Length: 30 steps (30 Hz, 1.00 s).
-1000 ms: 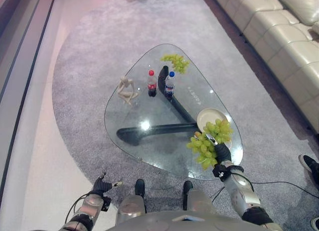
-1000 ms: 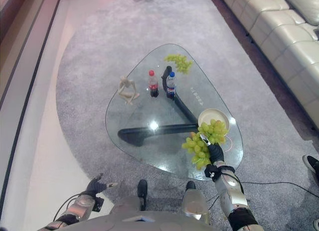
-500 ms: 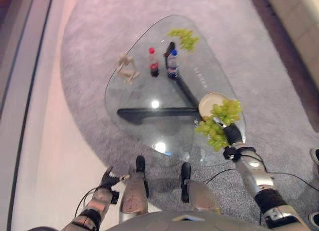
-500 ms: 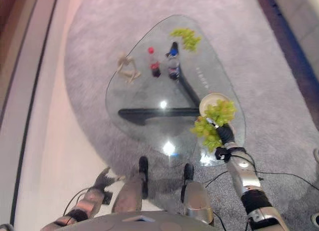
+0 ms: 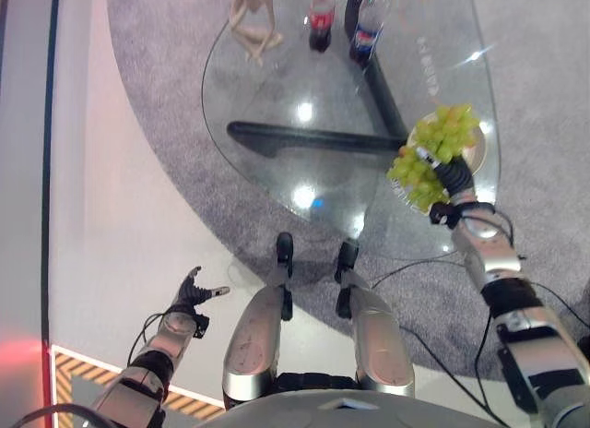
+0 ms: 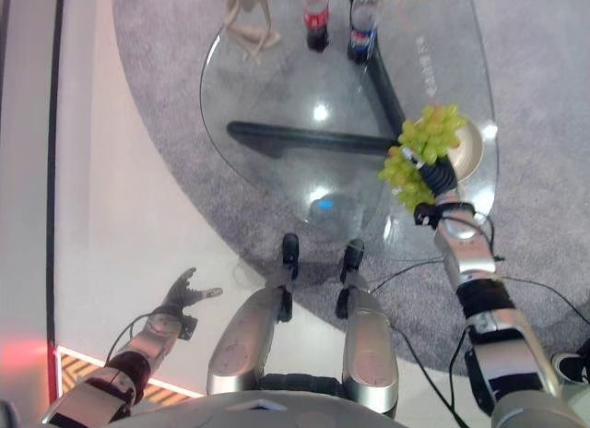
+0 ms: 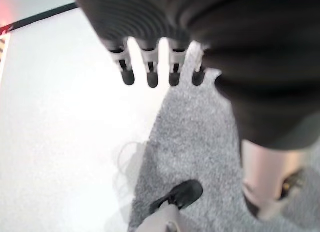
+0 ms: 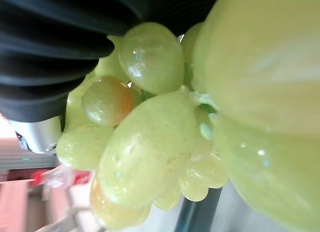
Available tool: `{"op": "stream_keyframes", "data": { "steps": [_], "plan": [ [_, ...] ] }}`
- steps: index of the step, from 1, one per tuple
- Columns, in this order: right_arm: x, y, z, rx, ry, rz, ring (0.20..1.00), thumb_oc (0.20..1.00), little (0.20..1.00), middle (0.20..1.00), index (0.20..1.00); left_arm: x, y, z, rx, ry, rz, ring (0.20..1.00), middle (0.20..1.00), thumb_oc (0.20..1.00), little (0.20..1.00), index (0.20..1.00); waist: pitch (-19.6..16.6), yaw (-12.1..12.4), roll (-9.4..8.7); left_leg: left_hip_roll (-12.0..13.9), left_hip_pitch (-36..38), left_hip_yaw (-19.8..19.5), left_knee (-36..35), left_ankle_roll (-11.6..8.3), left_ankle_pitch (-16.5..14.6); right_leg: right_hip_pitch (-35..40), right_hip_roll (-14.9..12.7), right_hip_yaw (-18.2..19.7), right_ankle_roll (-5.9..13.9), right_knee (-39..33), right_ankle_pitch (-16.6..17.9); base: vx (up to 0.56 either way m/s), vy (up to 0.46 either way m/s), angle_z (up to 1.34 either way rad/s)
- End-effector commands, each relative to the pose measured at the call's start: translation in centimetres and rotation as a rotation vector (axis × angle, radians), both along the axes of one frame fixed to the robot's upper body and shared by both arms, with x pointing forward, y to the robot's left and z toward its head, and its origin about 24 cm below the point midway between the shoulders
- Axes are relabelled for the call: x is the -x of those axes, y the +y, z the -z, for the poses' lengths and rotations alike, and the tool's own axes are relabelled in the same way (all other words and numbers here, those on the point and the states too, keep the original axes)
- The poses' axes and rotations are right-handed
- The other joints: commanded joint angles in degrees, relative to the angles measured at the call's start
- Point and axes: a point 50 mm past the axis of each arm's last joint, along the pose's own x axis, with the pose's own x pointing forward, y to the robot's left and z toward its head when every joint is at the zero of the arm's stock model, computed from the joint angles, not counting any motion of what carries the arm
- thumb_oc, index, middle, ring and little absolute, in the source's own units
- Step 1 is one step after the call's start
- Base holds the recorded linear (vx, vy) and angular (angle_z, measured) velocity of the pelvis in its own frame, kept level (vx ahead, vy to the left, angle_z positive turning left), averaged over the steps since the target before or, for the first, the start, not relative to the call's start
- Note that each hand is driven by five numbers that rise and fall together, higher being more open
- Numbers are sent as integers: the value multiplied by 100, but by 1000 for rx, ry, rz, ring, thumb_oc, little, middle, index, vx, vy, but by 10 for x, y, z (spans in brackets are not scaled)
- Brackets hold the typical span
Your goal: Pick up fruits into the plate
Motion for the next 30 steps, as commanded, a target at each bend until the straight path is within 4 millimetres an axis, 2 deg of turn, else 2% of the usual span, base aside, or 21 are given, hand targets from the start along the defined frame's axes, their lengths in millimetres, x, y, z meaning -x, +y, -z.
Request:
{"op": "stream_keyframes", "data": {
  "steps": [1,3,9,16,24,30],
  "plan": [
    [-2,-20,-58,163,-131,80,200,200,200,200,200,6,-7,3,22,-15,6,1000,1000,1000,1000,1000,-168,14,154,40,-285,-66,535,-124,-605,-495,-24,91,267,541,-180,0,0,0],
    [-7,-26,-75,229,-135,132,200,200,200,200,200,4,-7,1,32,-30,0,1000,1000,1000,1000,1000,-168,58,243,17,-591,-57,614,-120,-591,-842,-40,115,275,693,-207,-17,-29,-9],
    [-12,-46,-111,328,-134,296,200,200,200,200,200,0,-10,-4,38,-71,-7,1000,1000,1000,1000,1000,-168,156,436,-32,-1246,-17,927,-120,-628,-1561,-131,143,268,1060,-313,0,-20,-3],
    [-10,-65,-140,358,-126,470,200,200,200,200,200,-6,-14,-11,57,-113,0,1000,1000,1000,1000,1000,-168,188,643,-24,-1750,55,1101,-146,-589,-2103,-189,216,257,1290,-378,-6,-9,-1],
    [-8,-71,-159,464,-77,593,200,200,200,200,200,-10,-18,-19,61,-155,27,1000,1000,1000,1000,1000,-168,199,808,-5,-2139,128,1254,-155,-594,-2518,-186,273,240,1453,-421,-17,-33,-1],
    [-5,-82,-157,454,-40,701,200,200,200,200,200,-11,-18,-22,58,-178,39,1000,1000,1000,1000,1000,-168,181,935,-25,-2242,173,1349,-124,-648,-2668,-152,357,192,1575,-482,-6,-9,-3]
  ]
}}
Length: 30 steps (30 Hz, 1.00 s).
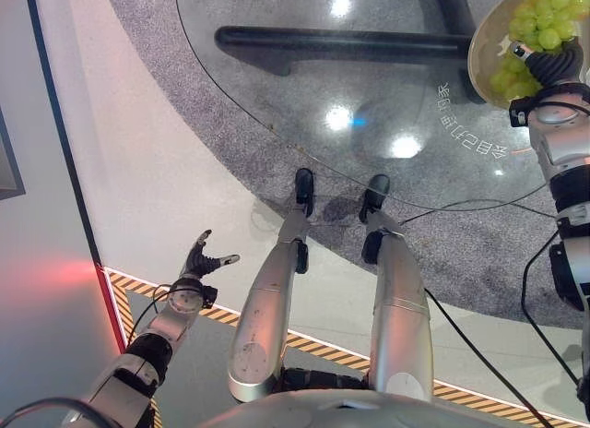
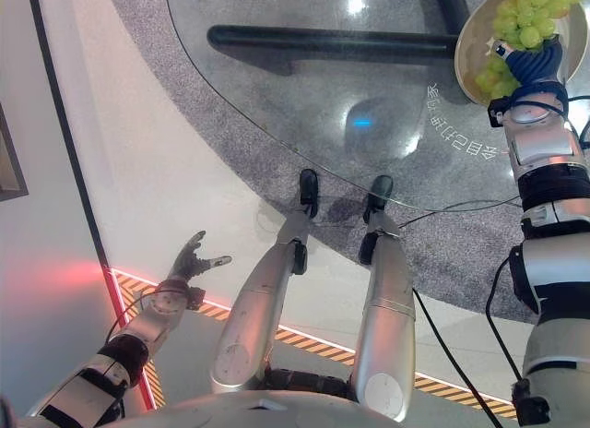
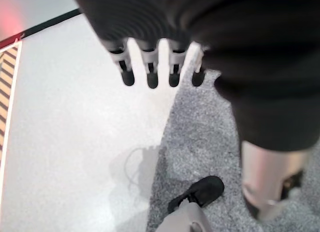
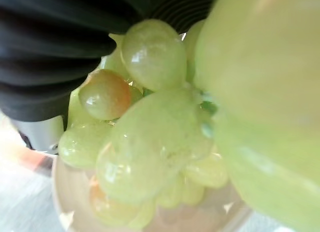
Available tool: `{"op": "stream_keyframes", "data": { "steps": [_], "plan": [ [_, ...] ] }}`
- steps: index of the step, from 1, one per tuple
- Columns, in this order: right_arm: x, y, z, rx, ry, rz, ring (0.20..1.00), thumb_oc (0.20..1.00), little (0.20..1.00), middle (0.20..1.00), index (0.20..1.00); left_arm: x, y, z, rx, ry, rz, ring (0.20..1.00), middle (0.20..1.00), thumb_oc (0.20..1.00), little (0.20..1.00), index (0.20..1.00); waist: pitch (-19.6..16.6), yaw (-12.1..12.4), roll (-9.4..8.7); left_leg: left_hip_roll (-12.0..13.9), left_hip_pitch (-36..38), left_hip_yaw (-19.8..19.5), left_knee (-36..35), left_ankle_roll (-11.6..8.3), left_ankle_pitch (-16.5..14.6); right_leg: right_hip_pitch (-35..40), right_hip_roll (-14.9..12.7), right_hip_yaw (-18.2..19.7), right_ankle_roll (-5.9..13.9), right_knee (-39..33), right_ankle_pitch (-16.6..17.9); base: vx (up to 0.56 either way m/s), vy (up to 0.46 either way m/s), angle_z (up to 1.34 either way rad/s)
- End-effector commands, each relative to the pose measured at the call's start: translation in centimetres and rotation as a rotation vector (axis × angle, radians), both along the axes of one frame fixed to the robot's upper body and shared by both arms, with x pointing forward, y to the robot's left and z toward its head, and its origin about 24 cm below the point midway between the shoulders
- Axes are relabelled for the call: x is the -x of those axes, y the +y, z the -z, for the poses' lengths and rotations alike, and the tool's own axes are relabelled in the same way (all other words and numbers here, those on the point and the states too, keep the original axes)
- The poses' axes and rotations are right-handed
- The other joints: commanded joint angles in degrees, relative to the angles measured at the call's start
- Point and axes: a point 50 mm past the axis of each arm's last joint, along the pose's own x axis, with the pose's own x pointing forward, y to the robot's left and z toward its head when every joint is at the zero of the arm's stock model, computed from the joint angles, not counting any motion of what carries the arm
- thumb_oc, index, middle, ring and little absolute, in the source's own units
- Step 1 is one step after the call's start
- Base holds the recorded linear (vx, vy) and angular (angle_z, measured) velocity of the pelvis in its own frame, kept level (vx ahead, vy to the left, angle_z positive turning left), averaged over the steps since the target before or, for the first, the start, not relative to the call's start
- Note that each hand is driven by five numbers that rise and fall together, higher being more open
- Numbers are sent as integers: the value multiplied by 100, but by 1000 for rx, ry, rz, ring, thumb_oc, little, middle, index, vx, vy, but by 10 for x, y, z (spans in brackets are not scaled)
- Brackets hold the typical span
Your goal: Pick up fruits into the plate
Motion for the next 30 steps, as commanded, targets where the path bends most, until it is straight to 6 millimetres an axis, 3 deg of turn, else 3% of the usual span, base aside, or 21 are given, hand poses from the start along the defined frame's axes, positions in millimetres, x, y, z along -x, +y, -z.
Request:
{"op": "stream_keyframes", "data": {
  "steps": [1,6,16,17,18,30],
  "plan": [
    [23,-36,-25,117,-42,190,200,200,200,200,200,14,-3,9,3,25,3,1000,1000,1000,1000,1000,-248,-159,702,77,-224,-66,864,-132,-923,210,160,-55,328,-396,-71,0,0,0],
    [25,-42,-22,105,-38,227,200,200,200,200,200,13,-4,7,-1,18,20,1000,1000,1000,1000,1000,-248,-217,741,67,-236,11,958,-124,-989,185,143,1,327,-412,-42,-15,4,-3],
    [28,-43,-36,155,-25,248,200,200,200,200,200,10,2,0,-2,3,4,1000,1000,1000,1000,1000,-248,-290,746,58,-315,97,1075,-106,-1060,126,171,77,327,-473,7,-15,-2,-8],
    [28,-43,-36,164,-17,250,840,840,840,840,840,10,3,-1,-3,3,4,1000,1000,1000,1000,1000,-248,-291,750,54,-322,101,1077,-103,-1057,112,179,80,321,-474,15,-2,2,-9],
    [27,-42,-37,174,-15,258,1000,1000,1000,1000,1000,10,3,-1,-3,4,6,1000,1000,1000,1000,1000,-248,-283,759,54,-322,102,1070,-100,-1050,105,185,82,315,-473,18,-1,5,-10],
    [23,-34,-35,180,-35,235,1000,1000,1000,1000,1000,9,6,-5,4,6,13,1000,1000,1000,1000,1000,-248,-261,753,25,-262,102,1028,-61,-1046,153,210,71,302,-495,27,1,0,-1]
  ]
}}
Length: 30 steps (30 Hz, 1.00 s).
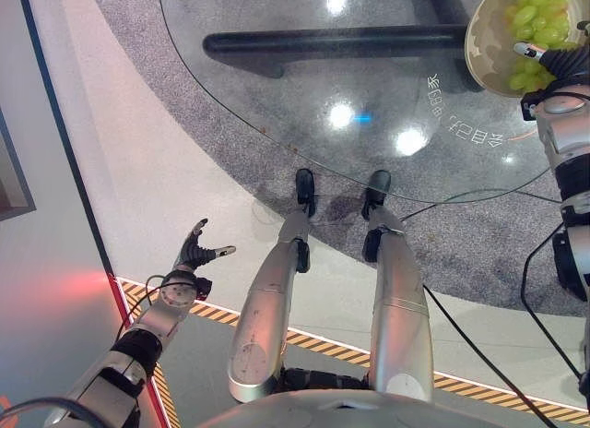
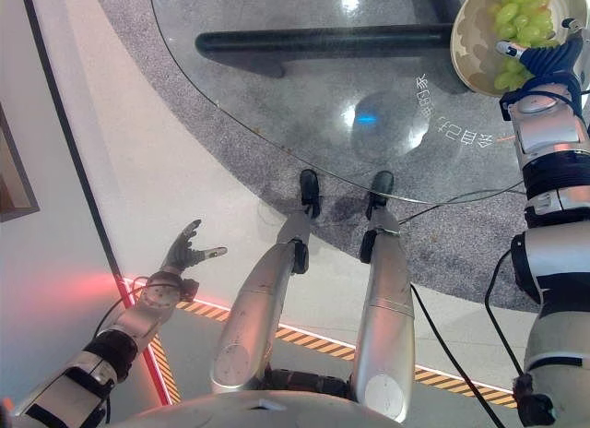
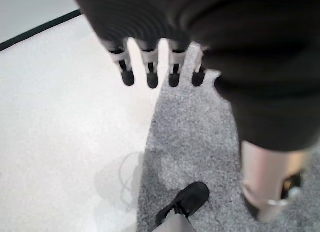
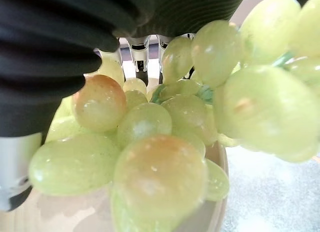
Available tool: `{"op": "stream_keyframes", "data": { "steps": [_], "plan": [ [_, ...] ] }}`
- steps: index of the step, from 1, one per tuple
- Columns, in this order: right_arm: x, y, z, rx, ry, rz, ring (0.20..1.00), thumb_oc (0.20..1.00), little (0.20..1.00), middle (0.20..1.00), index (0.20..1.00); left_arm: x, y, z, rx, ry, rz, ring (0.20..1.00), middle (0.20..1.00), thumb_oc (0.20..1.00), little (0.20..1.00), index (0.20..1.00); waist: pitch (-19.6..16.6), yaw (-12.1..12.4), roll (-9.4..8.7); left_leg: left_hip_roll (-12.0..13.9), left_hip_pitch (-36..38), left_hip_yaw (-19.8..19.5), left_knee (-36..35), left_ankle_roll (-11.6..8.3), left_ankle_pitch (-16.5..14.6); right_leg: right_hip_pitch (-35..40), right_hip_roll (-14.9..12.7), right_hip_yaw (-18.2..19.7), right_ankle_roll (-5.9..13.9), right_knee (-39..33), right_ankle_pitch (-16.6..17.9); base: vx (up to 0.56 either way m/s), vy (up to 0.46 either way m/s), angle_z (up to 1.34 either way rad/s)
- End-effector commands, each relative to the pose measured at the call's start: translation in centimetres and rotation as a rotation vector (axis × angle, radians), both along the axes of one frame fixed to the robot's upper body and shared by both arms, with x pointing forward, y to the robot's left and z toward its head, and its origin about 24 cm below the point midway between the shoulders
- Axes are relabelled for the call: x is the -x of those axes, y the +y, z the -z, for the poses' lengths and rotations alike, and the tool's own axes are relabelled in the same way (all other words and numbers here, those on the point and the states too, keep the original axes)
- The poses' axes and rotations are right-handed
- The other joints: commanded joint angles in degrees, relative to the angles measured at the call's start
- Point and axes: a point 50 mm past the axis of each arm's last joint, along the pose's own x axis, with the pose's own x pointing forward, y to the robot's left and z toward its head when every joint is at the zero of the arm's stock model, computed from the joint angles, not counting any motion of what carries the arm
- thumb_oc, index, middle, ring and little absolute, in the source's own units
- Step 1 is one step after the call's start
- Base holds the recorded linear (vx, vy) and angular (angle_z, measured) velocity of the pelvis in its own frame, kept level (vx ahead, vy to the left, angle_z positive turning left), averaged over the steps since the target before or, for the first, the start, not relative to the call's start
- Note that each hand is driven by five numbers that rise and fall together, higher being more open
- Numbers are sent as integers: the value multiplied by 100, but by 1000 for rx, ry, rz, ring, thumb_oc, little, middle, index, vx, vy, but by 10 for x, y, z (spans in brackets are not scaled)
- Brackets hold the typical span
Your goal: Pick up fruits into the plate
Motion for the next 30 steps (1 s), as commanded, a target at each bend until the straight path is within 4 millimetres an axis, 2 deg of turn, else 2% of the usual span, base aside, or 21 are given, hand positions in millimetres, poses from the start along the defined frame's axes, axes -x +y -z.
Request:
{"op": "stream_keyframes", "data": {
  "steps": [1,9,16,17,20,23,24,25,29,30],
  "plan": [
    [21,-26,-24,165,-30,118,1000,1000,1000,1000,1000,16,-2,14,26,63,-16,1000,1000,1000,1000,1000,-242,-229,742,33,-249,-230,978,-95,-968,311,119,-274,366,-451,-23,1,32,0],
    [17,-18,-21,173,-48,81,1000,1000,1000,1000,1000,19,-1,18,34,81,-21,1000,1000,1000,1000,1000,-242,-233,640,24,-55,-225,936,-68,-985,521,133,-282,370,-530,-1,2,37,0],
    [14,-4,-6,135,-115,3,1000,1000,1000,1000,1000,23,3,23,36,111,-39,1000,1000,1000,1000,1000,-242,-271,430,34,334,-228,760,-39,-986,910,199,-276,375,-694,40,10,56,-3],
    [14,0,4,106,-135,-29,1000,1000,1000,1000,1000,25,6,26,34,129,-54,1000,1000,1000,1000,1000,-242,-296,320,47,533,-223,683,-30,-990,1107,230,-277,384,-749,49,24,69,-6],
    [14,2,14,80,-143,-56,1000,1000,1000,1000,1000,28,11,29,34,147,-70,1000,1000,1000,1000,1000,-242,-316,226,61,754,-214,592,-22,-988,1328,249,-277,396,-816,56,25,60,-5],
    [17,9,43,24,-146,-107,1000,1000,1000,1000,1000,33,19,34,33,185,-104,1000,1000,1000,1000,1000,-242,-362,18,97,1279,-211,433,-1,-1015,1854,295,-255,414,-926,44,41,65,-4],
    [18,9,46,13,-149,-113,1000,1000,1000,1000,1000,34,20,35,35,189,-108,1000,1000,1000,1000,1000,-242,-367,-6,102,1341,-212,417,0,-1019,1919,300,-253,416,-944,45,54,57,0],
    [21,10,60,-24,-150,-134,1000,1000,1000,1000,1000,36,23,37,36,208,-125,1000,1000,1000,1000,1000,-242,-393,-104,147,1614,-189,322,-4,-1012,2222,317,-262,419,-1050,68,48,69,2],
    [31,20,97,-147,-155,-213,1000,1000,1000,1000,1000,43,27,43,72,239,-163,1000,1000,1000,1000,1000,-242,-456,-257,228,2232,-141,106,-14,-1027,2895,308,-288,444,-1281,80,47,67,2],
    [32,21,99,-157,-153,-223,1000,1000,1000,1000,1000,44,28,44,77,242,-165,1000,1000,1000,1000,1000,-242,-457,-268,231,2277,-139,87,-16,-1025,2946,307,-291,447,-1308,86,97,83,7]
  ]
}}
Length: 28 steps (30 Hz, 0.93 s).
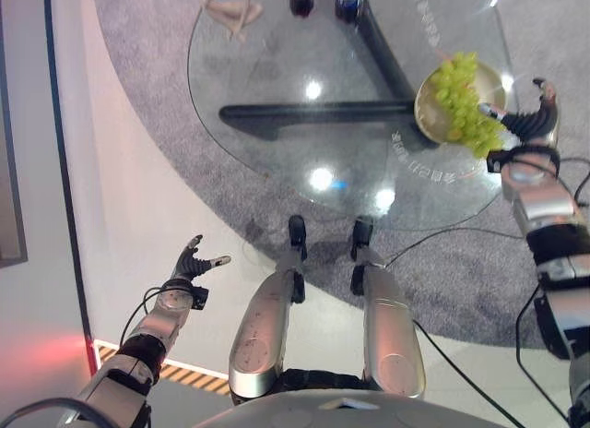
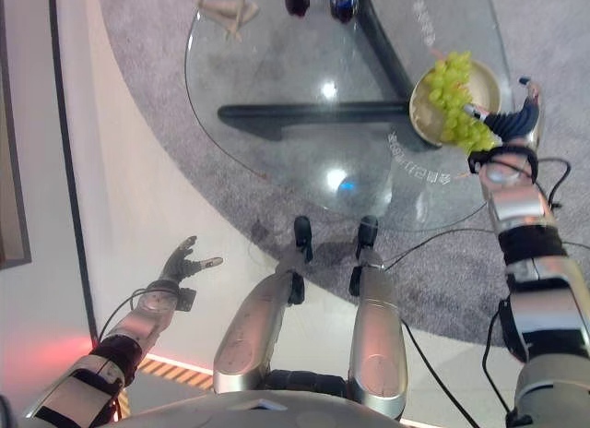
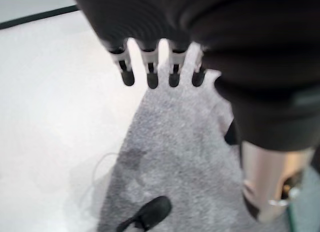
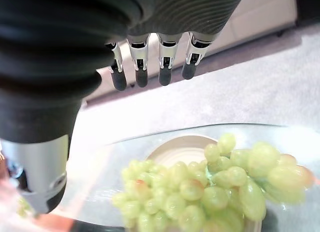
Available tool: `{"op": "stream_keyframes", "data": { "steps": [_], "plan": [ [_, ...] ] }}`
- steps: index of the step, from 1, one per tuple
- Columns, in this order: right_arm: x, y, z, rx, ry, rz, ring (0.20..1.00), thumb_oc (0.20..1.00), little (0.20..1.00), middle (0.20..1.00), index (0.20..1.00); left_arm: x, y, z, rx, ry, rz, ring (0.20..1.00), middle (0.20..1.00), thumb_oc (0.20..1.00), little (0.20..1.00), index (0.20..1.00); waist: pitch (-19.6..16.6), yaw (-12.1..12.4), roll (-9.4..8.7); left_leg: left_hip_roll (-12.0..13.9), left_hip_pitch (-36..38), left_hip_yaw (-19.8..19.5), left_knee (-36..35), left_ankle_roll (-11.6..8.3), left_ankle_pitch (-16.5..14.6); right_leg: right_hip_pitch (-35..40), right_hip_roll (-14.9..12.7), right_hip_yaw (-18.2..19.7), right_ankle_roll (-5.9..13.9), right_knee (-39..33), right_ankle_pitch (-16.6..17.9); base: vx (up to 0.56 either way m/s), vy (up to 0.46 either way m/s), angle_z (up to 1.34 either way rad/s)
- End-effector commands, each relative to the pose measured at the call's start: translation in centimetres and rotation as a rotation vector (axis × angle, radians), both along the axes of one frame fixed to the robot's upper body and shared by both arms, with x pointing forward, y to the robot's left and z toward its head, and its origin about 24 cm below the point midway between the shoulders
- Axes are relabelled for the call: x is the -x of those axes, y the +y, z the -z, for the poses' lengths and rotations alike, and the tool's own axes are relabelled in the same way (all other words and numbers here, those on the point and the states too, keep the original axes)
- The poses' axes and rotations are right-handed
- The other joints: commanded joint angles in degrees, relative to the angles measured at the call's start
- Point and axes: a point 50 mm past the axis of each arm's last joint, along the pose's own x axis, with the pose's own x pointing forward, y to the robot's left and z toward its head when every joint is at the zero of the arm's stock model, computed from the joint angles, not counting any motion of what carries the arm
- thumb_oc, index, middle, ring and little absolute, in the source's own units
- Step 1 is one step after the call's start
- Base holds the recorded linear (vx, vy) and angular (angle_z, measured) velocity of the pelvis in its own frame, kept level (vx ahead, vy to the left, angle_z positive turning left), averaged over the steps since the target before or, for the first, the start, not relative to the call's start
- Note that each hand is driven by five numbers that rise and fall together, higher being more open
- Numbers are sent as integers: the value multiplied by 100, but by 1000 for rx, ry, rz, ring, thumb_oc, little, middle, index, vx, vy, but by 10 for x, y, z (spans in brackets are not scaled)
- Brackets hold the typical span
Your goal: Pick up fruits into the plate
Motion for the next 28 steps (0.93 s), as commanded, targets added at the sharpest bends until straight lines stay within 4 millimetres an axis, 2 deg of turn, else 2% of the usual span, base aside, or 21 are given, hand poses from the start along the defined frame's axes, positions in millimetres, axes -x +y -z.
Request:
{"op": "stream_keyframes", "data": {
  "steps": [1,3,4,6,7,8,9,10,11,13,17,19,21,26,28],
  "plan": [
    [10,15,16,-108,-89,-97,1000,1000,1000,1000,1000,34,16,23,17,119,-77,1000,1000,1000,1000,1000,-321,-136,-320,93,240,-88,393,-178,-824,339,39,-154,273,110,-384,106,75,3],
    [22,29,54,-222,-39,-180,1000,1000,1000,1000,1000,43,13,31,84,149,-97,1000,1000,1000,1000,1000,-535,-148,-428,111,447,-64,276,-176,-828,611,8,-167,300,-82,-330,110,63,3],
    [23,30,56,-229,-35,-184,1000,1000,1000,1000,1000,44,13,32,88,151,-97,1000,1000,1000,1000,1000,-540,-147,-434,111,464,-63,268,-176,-829,630,8,-168,302,-95,-328,131,54,3],
    [57,45,127,-450,101,-264,1000,1000,1000,1000,1000,65,8,47,194,216,-141,1000,1000,1000,1000,1000,-967,-140,-587,107,866,2,87,-174,-885,1145,-33,-223,358,-412,-299,215,76,3],
    [62,47,136,-478,128,-263,1000,1000,1000,1000,1000,69,7,49,206,225,-147,1000,1000,1000,1000,1000,-1029,-138,-612,101,916,9,67,-172,-892,1214,-37,-231,365,-461,-292,218,66,5],
    [75,54,161,-546,190,-263,1000,1000,1000,1000,1000,76,6,54,221,243,-160,1000,1000,1000,1000,1000,-1190,-132,-669,100,1040,26,25,-164,-911,1374,-43,-249,381,-553,-272,156,39,5],
    [82,59,173,-583,224,-269,1000,1000,1000,1000,1000,79,5,56,231,249,-168,1000,1000,1000,1000,1000,-1270,-130,-699,97,1108,29,10,-156,-927,1455,-49,-261,386,-591,-268,189,54,8],
    [96,65,194,-665,281,-266,1000,1000,1000,1000,1000,84,4,59,242,258,-177,1000,1000,1000,1000,1000,-1411,-118,-736,86,1203,27,-9,-144,-952,1566,-55,-273,385,-645,-263,149,43,10],
    [104,68,205,-688,307,-260,1000,1000,1000,1000,1000,88,3,61,243,267,-182,1000,1000,1000,1000,1000,-1478,-110,-747,83,1250,25,-14,-141,-962,1628,-61,-283,390,-668,-261,171,63,9],
    [130,79,239,-773,436,-247,1000,1000,1000,1000,1000,101,-2,69,261,313,-205,1000,1000,1000,1000,1000,-1727,-81,-770,57,1423,3,-55,-116,-997,1835,-66,-306,396,-770,-246,180,76,10],
    [182,93,286,-880,665,-197,1000,1000,1000,1000,1000,121,-10,81,219,384,-172,1000,1000,1000,1000,1000,-2122,-62,-754,7,1798,-28,-246,-78,-1032,2227,-48,-318,395,-983,-235,144,95,5],
    [193,96,294,-883,718,-180,1000,1000,1000,1000,1000,127,-12,85,228,412,-176,1000,1000,1000,1000,1000,-2197,-76,-732,-10,1886,-38,-305,-68,-1039,2309,-35,-299,392,-1027,-244,54,91,6],
    [212,100,306,-880,836,-180,1000,1000,1000,1000,1000,137,-14,90,242,463,-186,1000,1000,1000,1000,1000,-2305,-109,-679,-40,2030,-50,-389,-43,-1056,2437,-21,-274,380,-1084,-268,31,110,1],
    [248,104,323,-803,1110,-200,1000,1000,1000,1000,1000,151,-21,97,240,556,-160,1000,1000,1000,1000,1000,-2432,-116,-600,-78,2231,-60,-492,-8,-1097,2622,-33,-308,365,-1149,-308,4,77,-2],
    [256,101,325,-812,1155,-172,1000,1000,1000,1000,1000,152,-23,98,215,581,-136,1000,1000,1000,1000,1000,-2465,-104,-582,-91,2278,-74,-520,6,-1102,2682,-39,-329,367,-1172,-313,12,32,3]
  ]
}}
